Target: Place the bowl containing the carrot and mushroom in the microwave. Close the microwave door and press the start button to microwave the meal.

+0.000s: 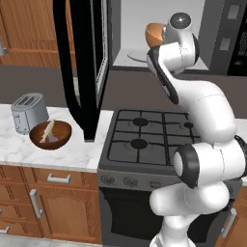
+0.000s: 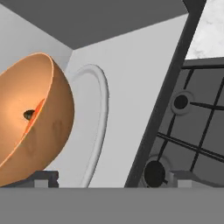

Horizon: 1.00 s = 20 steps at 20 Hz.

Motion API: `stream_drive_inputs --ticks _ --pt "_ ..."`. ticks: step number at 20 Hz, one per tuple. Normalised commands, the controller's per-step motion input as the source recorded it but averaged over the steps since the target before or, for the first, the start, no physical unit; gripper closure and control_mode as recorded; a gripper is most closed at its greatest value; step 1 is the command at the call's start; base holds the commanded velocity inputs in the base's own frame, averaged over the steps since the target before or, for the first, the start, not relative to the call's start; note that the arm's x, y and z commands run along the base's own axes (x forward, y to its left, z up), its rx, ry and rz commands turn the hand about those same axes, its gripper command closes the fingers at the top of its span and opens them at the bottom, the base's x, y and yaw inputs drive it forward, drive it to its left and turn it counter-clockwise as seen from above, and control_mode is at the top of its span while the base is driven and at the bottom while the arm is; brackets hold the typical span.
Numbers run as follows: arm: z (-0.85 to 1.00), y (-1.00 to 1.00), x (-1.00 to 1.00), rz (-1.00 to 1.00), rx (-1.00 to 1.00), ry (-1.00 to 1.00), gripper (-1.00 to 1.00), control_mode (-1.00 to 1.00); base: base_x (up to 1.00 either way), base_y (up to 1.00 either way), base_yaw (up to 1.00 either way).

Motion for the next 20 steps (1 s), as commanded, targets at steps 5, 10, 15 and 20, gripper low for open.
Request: stream_drive_inputs --ticks 5,10,15,20 --pt "0.06 0.0 0.09 -0.05 0.0 -0.04 -1.0 -1.0 0.0 0.0 0.0" --pt "0.04 0.0 -0.04 -0.02 -0.01 -0.08 -1.0 -1.0 0.0 0.0 0.0" --pt "0.0 0.0 -0.95 0.0 -0.07 -0.14 -1.0 -1.0 0.0 0.0 0.0" --pt "0.0 0.15 -1.0 0.05 -0.09 -0.08 -1.0 -1.0 0.0 0.0 0.0"
